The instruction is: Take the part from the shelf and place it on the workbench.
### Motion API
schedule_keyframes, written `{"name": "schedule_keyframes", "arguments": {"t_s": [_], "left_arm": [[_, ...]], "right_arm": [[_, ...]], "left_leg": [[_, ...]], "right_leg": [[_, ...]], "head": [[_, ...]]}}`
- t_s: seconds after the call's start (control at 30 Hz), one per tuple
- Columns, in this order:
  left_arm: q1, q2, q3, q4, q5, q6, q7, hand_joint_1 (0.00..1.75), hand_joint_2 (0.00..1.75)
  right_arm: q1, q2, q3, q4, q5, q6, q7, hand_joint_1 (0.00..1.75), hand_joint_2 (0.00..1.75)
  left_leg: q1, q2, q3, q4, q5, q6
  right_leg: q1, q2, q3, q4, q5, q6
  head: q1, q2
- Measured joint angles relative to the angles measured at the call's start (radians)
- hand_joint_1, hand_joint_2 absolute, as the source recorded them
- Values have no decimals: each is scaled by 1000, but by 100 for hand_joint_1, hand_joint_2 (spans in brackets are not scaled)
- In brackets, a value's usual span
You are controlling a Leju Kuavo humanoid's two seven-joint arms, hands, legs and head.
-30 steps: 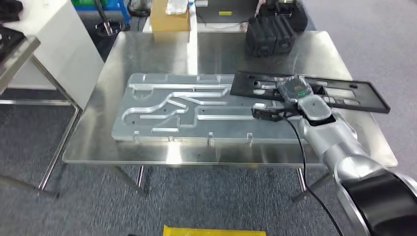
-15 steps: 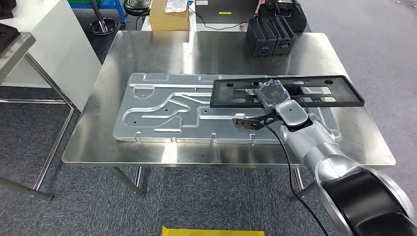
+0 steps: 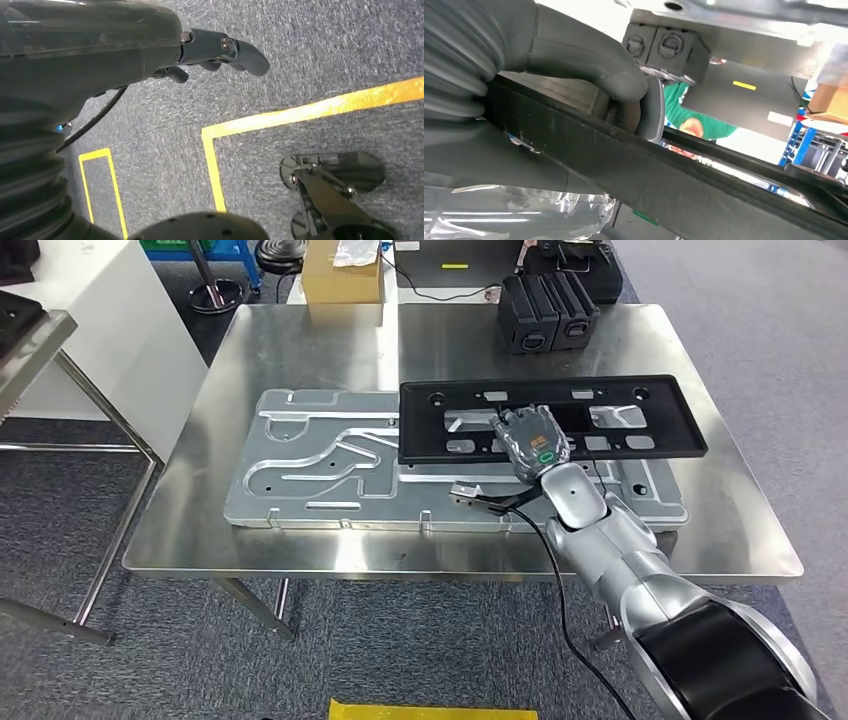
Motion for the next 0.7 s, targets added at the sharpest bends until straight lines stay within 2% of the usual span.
{"name": "schedule_keyframes", "arguments": {"t_s": [0.03,0.1,0.13,0.17,0.2,0.27,0.33,0.43,0.5,0.57,0.63,0.67,0.7], "left_arm": [[0,0,0,0,0,1,-1,0,175],[1,0,0,0,0,1,-1,0,175],[1,0,0,0,-1,1,-1,0,175],[1,0,0,0,-2,0,-1,0,175],[1,1,0,0,-4,0,-1,0,175],[1,2,0,0,-9,0,-1,0,175],[-1,3,-1,0,-13,0,-1,0,175],[-3,3,-3,0,-19,-1,0,0,175],[-6,3,-5,0,-22,-2,2,0,175],[-9,3,-6,0,-26,-3,3,0,175],[-13,3,-6,0,-28,-4,4,0,175],[-14,3,-6,0,-29,-4,4,0,175],[-14,3,-6,0,-29,-5,4,0,175]], "right_arm": [[4,2,0,-1,-3,-4,-2,175,175],[15,4,-1,-1,-10,-8,-7,175,175],[23,5,-1,-1,-13,-9,-10,175,175],[32,5,-3,-1,-17,-9,-12,175,175],[40,6,-5,-1,-21,-10,-14,175,175],[50,6,-10,-1,-29,-10,-15,175,175],[53,5,-17,-1,-37,-11,-18,175,175],[59,3,-33,-1,-47,-11,-32,175,175],[61,0,-45,0,-57,-11,-47,175,175],[62,-4,-58,1,-65,-10,-59,175,175],[64,-6,-66,3,-67,-9,-66,175,175],[67,-7,-68,5,-68,-8,-68,175,175],[70,-8,-71,7,-68,-8,-69,175,175]], "left_leg": [[1,0,-19,44,-27,-4],[3,0,-76,177,-91,-9],[3,0,-101,230,-109,-11],[4,0,-112,251,-107,-12],[5,0,-104,232,-86,-13],[6,0,-46,108,-20,-12],[5,0,2,7,11,-7],[2,-2,10,-13,12,9],[4,-1,12,-20,17,23],[6,0,13,-24,20,32],[5,1,13,-24,20,34],[5,0,13,-24,20,35],[5,0,13,-24,20,35]], "right_leg": [[-2,-1,2,-3,1,-5],[-1,-1,3,-3,0,-12],[0,0,3,-2,-1,-13],[0,0,3,0,-2,-12],[0,1,3,3,-4,-11],[-2,4,3,12,-11,-6],[1,5,-1,23,-17,3],[3,6,-6,25,-17,17],[1,5,-16,48,-36,28],[-1,4,-55,134,-86,36],[-2,4,-108,245,-136,41],[-3,4,-129,286,-148,42],[-4,3,-140,306,-146,42]], "head": [[-2,0],[-4,0],[-4,0],[-4,0],[-4,0],[-4,0],[-5,0],[-6,0],[-4,0],[-1,0],[0,0],[0,0],[0,0]]}}
